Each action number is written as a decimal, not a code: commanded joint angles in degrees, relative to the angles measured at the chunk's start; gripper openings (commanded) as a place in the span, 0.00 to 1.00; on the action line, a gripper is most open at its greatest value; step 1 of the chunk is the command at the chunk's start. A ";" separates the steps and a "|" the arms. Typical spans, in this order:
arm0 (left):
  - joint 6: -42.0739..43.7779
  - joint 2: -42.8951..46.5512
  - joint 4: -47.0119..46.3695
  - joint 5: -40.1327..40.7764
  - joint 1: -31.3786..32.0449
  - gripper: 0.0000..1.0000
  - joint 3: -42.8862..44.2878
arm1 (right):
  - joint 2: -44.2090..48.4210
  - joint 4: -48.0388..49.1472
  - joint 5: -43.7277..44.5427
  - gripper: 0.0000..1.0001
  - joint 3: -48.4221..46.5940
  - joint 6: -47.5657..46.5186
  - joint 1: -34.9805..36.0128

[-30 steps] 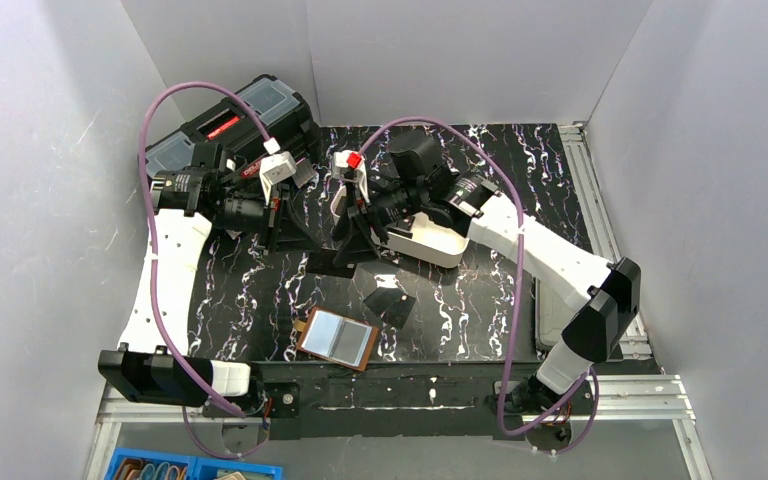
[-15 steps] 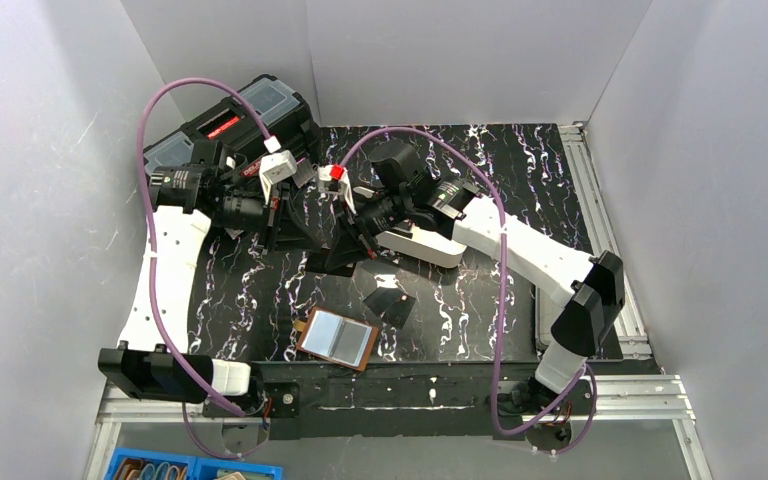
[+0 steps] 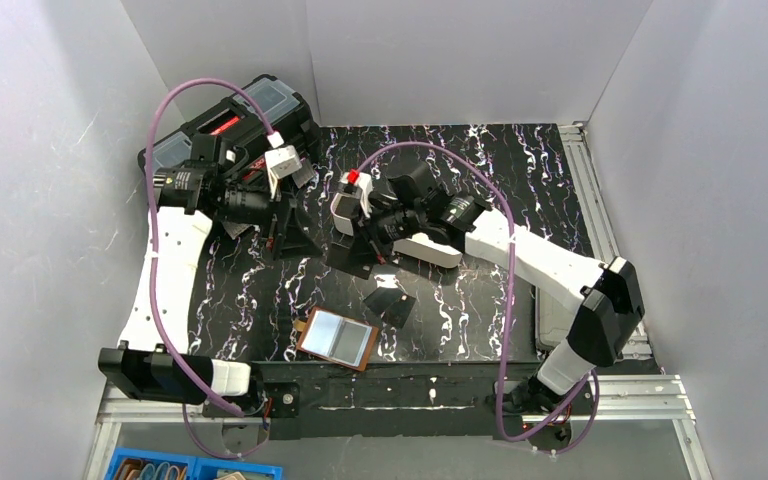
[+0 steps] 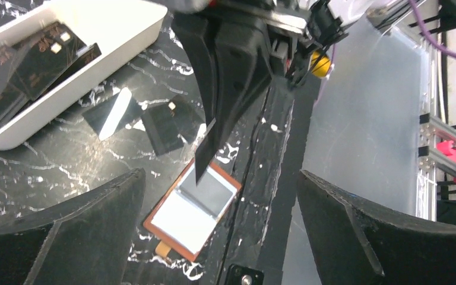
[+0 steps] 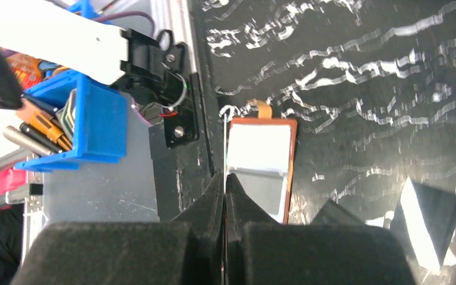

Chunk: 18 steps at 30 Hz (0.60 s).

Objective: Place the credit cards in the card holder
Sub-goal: Insert the credit card into the card holder.

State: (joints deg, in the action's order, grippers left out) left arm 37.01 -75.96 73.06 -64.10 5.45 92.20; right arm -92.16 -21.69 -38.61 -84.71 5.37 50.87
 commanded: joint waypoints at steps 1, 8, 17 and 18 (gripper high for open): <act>8.35 -0.28 5.96 5.87 -0.35 0.98 -3.68 | 2.72 3.38 6.06 0.01 5.14 8.45 -1.42; 26.61 2.10 6.85 20.76 -2.76 0.95 -20.89 | -2.87 5.41 8.29 0.01 13.62 18.56 0.73; 31.36 0.92 5.53 25.80 -7.71 0.94 -28.34 | -3.34 13.77 17.56 0.01 18.81 18.99 8.43; 32.27 1.16 5.40 26.02 -8.01 0.94 -29.30 | -3.30 14.45 17.55 0.01 18.94 19.03 9.06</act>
State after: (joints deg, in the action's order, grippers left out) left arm 64.31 -75.99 77.56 -39.51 -0.03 65.25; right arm -96.88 -14.81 -23.99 -65.93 23.05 58.02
